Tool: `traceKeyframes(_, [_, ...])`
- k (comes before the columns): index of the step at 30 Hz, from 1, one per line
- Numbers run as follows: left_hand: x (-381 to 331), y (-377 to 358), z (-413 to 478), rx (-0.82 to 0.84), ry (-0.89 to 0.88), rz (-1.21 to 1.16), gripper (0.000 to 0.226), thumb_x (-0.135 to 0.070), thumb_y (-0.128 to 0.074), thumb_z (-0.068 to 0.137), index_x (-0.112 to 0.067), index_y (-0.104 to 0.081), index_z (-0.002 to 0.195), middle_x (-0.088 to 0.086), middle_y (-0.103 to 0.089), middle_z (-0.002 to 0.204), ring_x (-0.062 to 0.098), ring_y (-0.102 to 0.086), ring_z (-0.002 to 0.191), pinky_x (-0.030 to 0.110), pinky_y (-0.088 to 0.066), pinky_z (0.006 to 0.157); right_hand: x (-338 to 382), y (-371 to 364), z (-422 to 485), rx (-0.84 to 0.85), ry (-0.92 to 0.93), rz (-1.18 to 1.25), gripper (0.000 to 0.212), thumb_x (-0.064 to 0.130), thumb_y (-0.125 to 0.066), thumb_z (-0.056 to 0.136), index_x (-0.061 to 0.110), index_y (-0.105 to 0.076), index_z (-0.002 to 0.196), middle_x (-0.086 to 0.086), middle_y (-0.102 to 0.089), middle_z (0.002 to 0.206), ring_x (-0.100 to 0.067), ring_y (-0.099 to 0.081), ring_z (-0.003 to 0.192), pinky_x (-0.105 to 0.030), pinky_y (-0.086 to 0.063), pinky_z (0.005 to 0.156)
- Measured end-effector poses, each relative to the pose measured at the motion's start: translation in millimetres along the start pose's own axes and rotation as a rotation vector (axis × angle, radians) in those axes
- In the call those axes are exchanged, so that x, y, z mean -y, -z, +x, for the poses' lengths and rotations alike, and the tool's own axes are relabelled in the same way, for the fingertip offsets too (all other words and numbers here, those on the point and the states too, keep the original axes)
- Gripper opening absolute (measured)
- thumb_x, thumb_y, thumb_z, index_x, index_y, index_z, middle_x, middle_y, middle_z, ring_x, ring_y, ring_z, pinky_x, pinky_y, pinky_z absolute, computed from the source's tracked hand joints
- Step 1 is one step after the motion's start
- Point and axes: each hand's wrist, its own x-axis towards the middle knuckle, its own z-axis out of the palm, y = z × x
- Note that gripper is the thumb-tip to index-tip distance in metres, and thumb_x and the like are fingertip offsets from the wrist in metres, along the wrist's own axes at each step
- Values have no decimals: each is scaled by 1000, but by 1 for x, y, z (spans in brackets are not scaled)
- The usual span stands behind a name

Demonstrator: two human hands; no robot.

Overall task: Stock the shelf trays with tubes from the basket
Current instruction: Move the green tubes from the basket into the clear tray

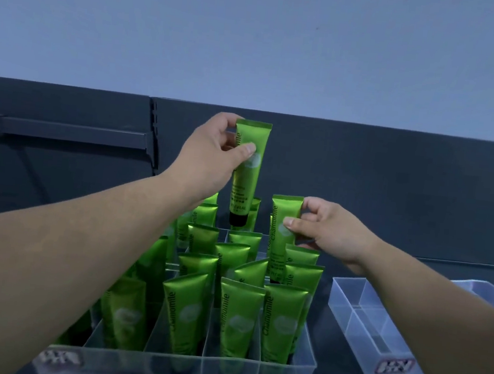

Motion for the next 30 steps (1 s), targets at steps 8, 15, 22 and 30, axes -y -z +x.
traceKeyframes(8, [0,4,-8,-12,30,10,21,-11,-59,93,-30,-56,102,-3,-71,98,14,-67,91,25,-50,83,0,4,-4,58,-81,-37,21,5,-72,83,10,-65,102,-16,-72,96,-20,-67,85,-35,-57,81])
traceKeyframes(15, [-1,3,-14,1,51,30,21,-13,-59,93,-31,-55,102,-3,-71,98,14,-67,93,24,-49,82,15,6,-7,60,-59,-218,14,-1,-72,80,8,-70,91,-2,-64,73,-5,-58,62,-14,-46,50])
traceKeyframes(22, [-5,8,-18,-40,67,51,20,-13,-59,93,-31,-54,99,-3,-70,100,8,-63,84,19,-45,70,28,5,-9,31,2,-220,20,12,-82,73,18,-73,90,-6,-74,93,-12,-66,81,-29,-53,77])
traceKeyframes(30, [-10,8,-22,16,39,12,20,-11,-61,91,-30,-56,96,-2,-71,95,8,-65,80,21,-49,70,80,-21,-3,-107,326,-126,22,29,-78,79,27,-69,99,8,-73,94,-2,-66,88,-13,-48,66])
